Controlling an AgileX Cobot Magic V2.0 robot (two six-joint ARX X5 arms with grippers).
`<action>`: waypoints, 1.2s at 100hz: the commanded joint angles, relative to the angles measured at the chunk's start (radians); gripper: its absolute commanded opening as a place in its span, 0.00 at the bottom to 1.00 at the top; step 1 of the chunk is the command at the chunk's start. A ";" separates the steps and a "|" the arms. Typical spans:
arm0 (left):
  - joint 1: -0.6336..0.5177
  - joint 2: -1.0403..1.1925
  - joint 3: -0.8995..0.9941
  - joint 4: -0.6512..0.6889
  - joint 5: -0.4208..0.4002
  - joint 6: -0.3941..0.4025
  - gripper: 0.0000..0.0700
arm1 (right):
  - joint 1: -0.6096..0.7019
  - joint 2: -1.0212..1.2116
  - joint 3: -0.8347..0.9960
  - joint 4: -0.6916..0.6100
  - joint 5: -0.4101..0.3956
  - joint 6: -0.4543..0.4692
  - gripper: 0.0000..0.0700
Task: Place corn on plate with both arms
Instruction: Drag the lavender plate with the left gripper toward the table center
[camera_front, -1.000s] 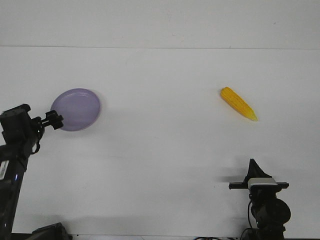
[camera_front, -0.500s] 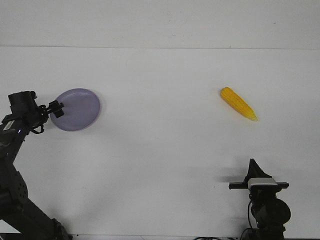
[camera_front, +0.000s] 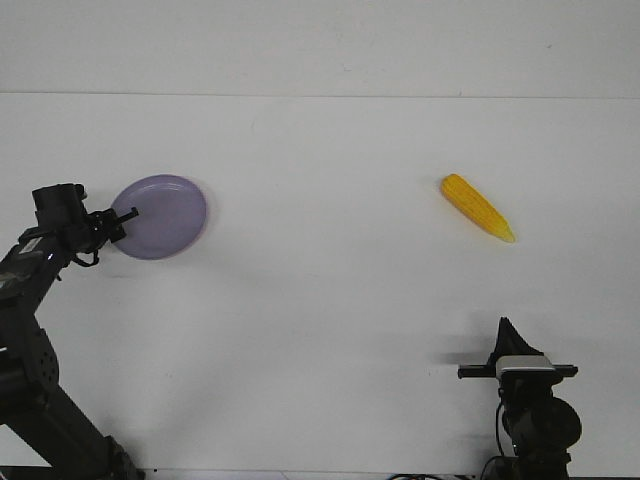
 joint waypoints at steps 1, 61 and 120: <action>0.001 0.025 0.018 -0.004 -0.006 0.002 0.01 | 0.001 0.000 -0.003 0.012 0.000 0.003 0.02; -0.128 -0.547 -0.023 -0.245 0.178 -0.015 0.01 | 0.001 0.000 -0.003 0.013 0.000 0.003 0.02; -0.749 -0.750 -0.573 -0.001 0.138 -0.232 0.01 | 0.001 0.000 -0.003 0.012 0.000 0.003 0.02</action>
